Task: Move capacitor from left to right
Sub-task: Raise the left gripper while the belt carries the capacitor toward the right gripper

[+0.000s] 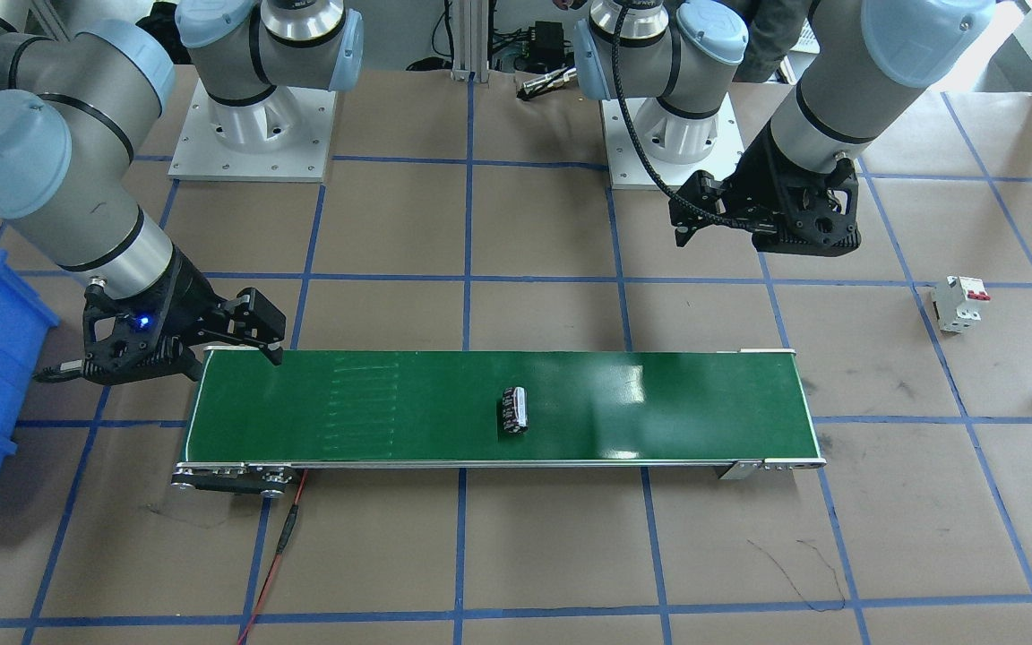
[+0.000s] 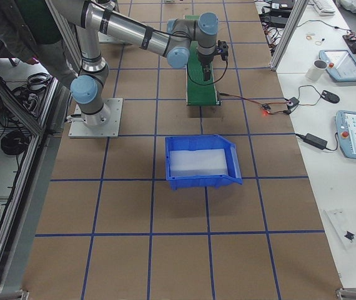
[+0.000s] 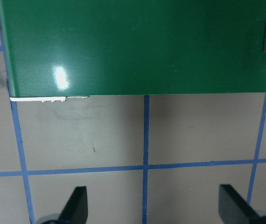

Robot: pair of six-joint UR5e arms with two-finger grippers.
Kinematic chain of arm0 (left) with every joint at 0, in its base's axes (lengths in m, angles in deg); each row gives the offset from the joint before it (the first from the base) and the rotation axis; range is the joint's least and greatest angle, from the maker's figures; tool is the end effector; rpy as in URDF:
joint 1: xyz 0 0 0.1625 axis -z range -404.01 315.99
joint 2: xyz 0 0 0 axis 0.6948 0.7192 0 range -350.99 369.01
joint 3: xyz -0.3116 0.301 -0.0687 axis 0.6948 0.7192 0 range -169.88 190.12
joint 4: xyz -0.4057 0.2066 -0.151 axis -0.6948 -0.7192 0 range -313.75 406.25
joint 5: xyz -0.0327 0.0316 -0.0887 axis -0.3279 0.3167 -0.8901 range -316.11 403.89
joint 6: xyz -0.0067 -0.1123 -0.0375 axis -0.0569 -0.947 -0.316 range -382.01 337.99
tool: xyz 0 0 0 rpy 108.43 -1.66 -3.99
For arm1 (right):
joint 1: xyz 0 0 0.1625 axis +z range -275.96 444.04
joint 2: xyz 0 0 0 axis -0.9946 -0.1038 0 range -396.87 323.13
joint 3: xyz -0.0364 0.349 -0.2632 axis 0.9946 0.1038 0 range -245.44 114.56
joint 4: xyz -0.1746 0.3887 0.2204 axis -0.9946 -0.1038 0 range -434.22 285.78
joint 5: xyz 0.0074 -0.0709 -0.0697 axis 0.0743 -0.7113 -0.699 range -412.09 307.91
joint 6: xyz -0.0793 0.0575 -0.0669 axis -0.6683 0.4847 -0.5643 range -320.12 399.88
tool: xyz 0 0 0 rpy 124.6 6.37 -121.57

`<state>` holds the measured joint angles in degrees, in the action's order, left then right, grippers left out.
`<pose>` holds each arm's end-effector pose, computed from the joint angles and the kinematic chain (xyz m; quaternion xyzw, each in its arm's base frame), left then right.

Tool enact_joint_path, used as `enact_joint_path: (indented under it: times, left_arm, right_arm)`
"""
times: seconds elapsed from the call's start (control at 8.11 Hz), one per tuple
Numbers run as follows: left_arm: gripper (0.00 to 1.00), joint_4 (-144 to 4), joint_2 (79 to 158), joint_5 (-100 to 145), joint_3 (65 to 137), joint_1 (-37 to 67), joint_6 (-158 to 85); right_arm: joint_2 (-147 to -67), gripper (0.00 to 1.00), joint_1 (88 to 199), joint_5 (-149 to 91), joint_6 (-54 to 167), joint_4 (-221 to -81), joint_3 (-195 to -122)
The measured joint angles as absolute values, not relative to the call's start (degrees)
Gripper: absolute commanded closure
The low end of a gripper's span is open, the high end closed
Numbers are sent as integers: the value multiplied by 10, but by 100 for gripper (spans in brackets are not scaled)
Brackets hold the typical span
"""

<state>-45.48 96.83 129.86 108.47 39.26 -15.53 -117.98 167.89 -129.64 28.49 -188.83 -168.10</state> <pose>-0.0793 -0.5369 0.4204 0.0046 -0.9970 -0.0643 0.0428 0.0934 -0.6157 0.3163 -0.0482 0.9926 -0.0428 0.1031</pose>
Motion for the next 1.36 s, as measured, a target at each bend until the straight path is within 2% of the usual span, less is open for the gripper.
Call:
enact_joint_path:
  times: [1.36]
  left_arm:
    - [0, -454, 962, 1296, 1085, 393, -148]
  right_arm:
    - [-1140, 4, 1679, -1262, 285, -1919, -1691]
